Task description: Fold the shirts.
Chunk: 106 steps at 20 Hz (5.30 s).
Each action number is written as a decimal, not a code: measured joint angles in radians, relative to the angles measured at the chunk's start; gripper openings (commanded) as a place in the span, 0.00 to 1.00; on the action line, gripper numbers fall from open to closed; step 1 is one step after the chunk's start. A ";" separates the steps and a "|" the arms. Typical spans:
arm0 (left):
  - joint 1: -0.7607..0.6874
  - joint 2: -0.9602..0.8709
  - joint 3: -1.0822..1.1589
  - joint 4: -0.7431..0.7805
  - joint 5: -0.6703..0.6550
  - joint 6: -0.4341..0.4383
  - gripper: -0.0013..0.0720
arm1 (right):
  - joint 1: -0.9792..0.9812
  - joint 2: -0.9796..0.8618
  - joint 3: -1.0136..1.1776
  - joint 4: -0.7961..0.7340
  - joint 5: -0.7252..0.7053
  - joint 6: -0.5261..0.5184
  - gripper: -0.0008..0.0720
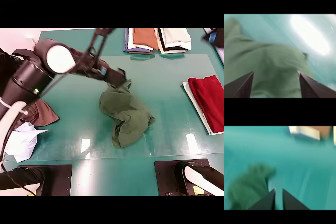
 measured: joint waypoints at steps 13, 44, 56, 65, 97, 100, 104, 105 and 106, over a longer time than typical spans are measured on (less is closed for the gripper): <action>0.357 -0.018 -0.110 -0.016 -0.057 0.023 0.89 | 0.079 -0.100 -0.885 0.045 -0.166 0.003 0.70; 0.315 -0.407 -0.120 -0.510 0.193 0.318 0.05 | 0.225 -0.245 -0.692 0.097 -0.216 0.017 0.04; 0.460 0.243 0.086 -0.340 0.153 0.313 0.05 | 0.068 0.156 -0.220 -0.016 -0.141 0.020 0.03; 0.470 0.575 0.113 -0.277 0.122 0.312 0.05 | -0.090 0.215 0.181 0.220 -0.007 0.021 0.03; 0.519 -0.137 -0.071 -0.312 0.000 0.280 0.60 | -0.089 -0.418 -0.029 -0.045 -0.098 0.042 0.44; 0.549 -0.117 -0.050 -0.251 -0.077 0.245 0.60 | -0.090 -0.389 -0.069 -0.059 -0.051 0.011 0.52; 0.561 -0.077 -0.053 -0.147 -0.189 0.208 0.60 | -0.112 -0.340 -0.257 -0.060 -0.008 -0.030 0.63; 0.562 -0.059 -0.066 -0.119 -0.204 0.200 0.60 | -0.123 -0.329 -0.314 -0.057 -0.004 -0.042 0.63; 0.568 -0.031 -0.088 -0.101 -0.217 0.193 0.60 | -0.136 -0.315 -0.377 -0.042 0.006 -0.057 0.63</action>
